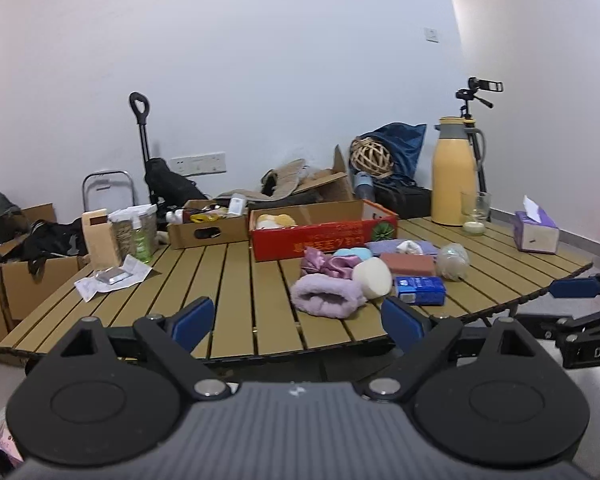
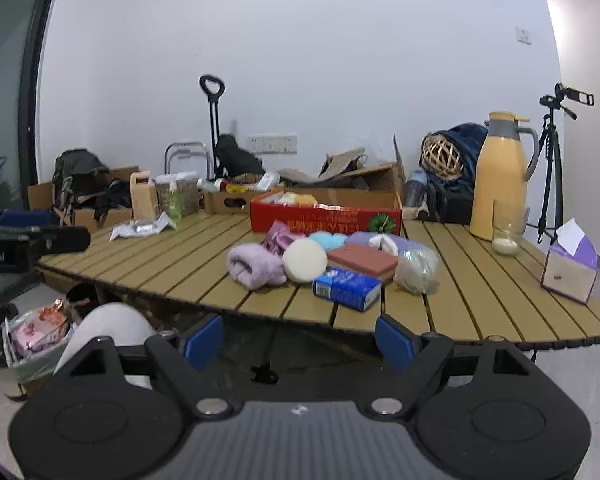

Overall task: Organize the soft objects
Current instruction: 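Move both grippers back over the table toward the lavender towel, then grasp the lavender towel with both grippers and lift it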

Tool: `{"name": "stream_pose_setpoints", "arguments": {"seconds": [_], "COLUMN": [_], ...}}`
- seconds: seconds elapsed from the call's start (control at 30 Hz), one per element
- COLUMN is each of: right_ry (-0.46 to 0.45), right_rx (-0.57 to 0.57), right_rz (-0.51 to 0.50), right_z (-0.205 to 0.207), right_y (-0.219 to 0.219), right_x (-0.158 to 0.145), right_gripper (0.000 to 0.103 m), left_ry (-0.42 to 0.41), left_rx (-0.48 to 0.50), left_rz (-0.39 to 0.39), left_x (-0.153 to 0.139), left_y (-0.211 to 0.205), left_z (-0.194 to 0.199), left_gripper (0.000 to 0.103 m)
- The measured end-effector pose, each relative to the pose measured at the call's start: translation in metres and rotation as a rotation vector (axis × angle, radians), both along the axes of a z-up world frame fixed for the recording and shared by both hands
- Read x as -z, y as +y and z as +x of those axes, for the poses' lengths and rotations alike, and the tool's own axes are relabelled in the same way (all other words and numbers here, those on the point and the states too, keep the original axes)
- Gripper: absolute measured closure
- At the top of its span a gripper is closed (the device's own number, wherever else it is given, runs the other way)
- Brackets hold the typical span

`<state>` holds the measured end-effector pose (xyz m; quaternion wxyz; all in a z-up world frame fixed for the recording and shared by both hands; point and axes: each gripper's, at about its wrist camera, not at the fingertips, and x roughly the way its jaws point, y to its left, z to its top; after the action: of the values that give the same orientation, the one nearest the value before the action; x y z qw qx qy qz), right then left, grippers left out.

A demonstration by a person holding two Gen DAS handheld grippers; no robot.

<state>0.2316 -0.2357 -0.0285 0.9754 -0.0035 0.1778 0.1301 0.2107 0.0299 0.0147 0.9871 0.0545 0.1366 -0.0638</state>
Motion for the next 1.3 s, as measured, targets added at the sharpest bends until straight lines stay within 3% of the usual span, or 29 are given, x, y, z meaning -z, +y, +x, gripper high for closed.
{"name": "stream_pose_setpoints", "arguments": {"seconds": [0.2,0.33,0.5,0.63,0.73,0.8,0.9,0.97,1.03,1.1,1.13,1.2,1.23,1.27,1.3], "right_ry": [0.039,0.1,0.164,0.275,0.345,0.366,0.41,0.415,0.413,0.412,0.41,0.404,0.403,0.404,0.404], "right_rx": [-0.011,-0.039,-0.052,-0.017,0.002,0.008,-0.003,-0.021,-0.026,-0.044,-0.052,-0.077,-0.089,-0.103,-0.119], "right_rz": [0.028,0.073,0.189,0.383,0.47,0.509,0.546,0.527,0.506,0.48,0.462,0.436,0.431,0.429,0.424], "right_z": [0.03,0.076,0.151,0.213,0.241,0.252,0.266,0.273,0.278,0.281,0.282,0.282,0.281,0.28,0.28], "right_y": [0.012,0.026,0.047,0.055,0.057,0.055,0.054,0.058,0.062,0.066,0.067,0.067,0.065,0.063,0.061], "right_x": [0.007,0.017,0.024,0.043,0.06,0.067,0.075,0.077,0.075,0.074,0.074,0.072,0.07,0.068,0.066], "right_gripper": [0.021,0.031,0.044,0.057,0.06,0.06,0.061,0.068,0.073,0.078,0.081,0.084,0.086,0.086,0.087], "left_ry": [0.039,0.082,0.186,0.284,0.394,0.435,0.445,0.445,0.408,0.369,0.376,0.387,0.422,0.461,0.489], "left_rx": [0.002,0.015,0.002,0.026,0.045,0.071,0.081,0.064,0.027,0.035,0.032,0.058,0.075,0.101,0.136], "left_rz": [-0.034,-0.062,-0.174,-0.229,-0.259,-0.345,-0.444,-0.447,-0.402,-0.374,-0.369,-0.371,-0.378,-0.399,-0.432], "left_x": [0.013,0.025,0.027,0.042,0.065,0.073,0.074,0.077,0.073,0.069,0.067,0.068,0.072,0.075,0.078], "left_y": [0.005,0.009,0.01,0.004,0.01,0.023,0.035,0.033,0.031,0.032,0.032,0.034,0.033,0.033,0.033], "left_z": [0.025,0.076,0.185,0.272,0.304,0.296,0.264,0.256,0.26,0.272,0.283,0.299,0.306,0.311,0.313], "left_gripper": [0.011,0.014,0.034,0.041,0.073,0.081,0.082,0.077,0.062,0.037,0.036,0.038,0.044,0.061,0.07]}}
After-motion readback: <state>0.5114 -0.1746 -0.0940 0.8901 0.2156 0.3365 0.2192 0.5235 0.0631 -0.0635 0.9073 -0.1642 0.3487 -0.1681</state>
